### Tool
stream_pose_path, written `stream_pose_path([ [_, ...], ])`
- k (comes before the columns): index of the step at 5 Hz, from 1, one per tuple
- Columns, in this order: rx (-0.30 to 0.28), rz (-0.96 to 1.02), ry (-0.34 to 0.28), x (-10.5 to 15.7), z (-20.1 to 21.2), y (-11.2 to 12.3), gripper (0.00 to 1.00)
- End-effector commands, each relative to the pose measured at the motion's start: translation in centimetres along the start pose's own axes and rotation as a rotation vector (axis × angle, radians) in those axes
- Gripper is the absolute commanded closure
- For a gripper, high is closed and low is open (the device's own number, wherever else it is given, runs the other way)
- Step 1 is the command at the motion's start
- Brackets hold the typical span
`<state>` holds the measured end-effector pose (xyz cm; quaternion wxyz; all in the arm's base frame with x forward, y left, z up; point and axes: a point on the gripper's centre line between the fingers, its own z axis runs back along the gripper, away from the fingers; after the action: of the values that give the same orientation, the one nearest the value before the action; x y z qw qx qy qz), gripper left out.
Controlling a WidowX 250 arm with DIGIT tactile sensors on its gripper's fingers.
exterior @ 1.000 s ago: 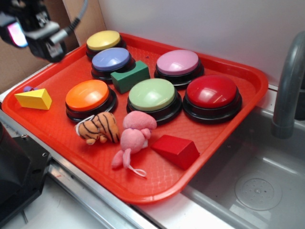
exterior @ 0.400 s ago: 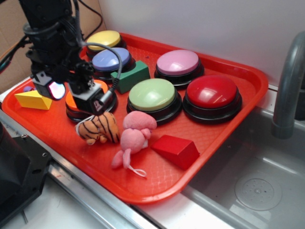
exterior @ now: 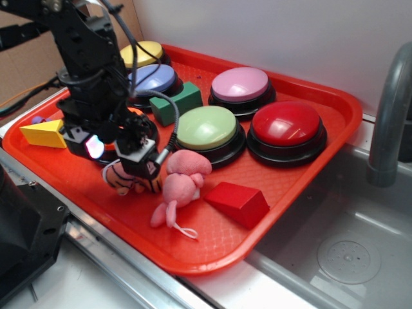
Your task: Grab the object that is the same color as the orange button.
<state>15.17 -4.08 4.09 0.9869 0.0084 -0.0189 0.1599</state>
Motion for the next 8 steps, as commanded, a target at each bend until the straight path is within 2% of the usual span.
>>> stream_pose_path([
  [1,-0.067,0.014,-0.032,0.3,-2.2,-0.4,0.0],
  [2,-0.052,0.031,-0.045,0.4,-2.2,-0.5,1.0],
  [3,-0.066,0.035,-0.05,0.4,-1.8,-0.4,1.0],
  [4,-0.047,-0.02,-0.041,1.2,-0.5,-0.8,1.0],
  [5,-0.059,-0.119,-0.025,2.1,2.3,-1.0,1.0],
  [6,-0.075,-0.201,-0.018,3.8,7.2,0.8,1.0],
  [7,-0.084,-0.213,-0.05,5.7,12.2,2.8,1.0],
  [8,-0.092,-0.22,-0.058,6.9,14.7,4.4,1.0],
])
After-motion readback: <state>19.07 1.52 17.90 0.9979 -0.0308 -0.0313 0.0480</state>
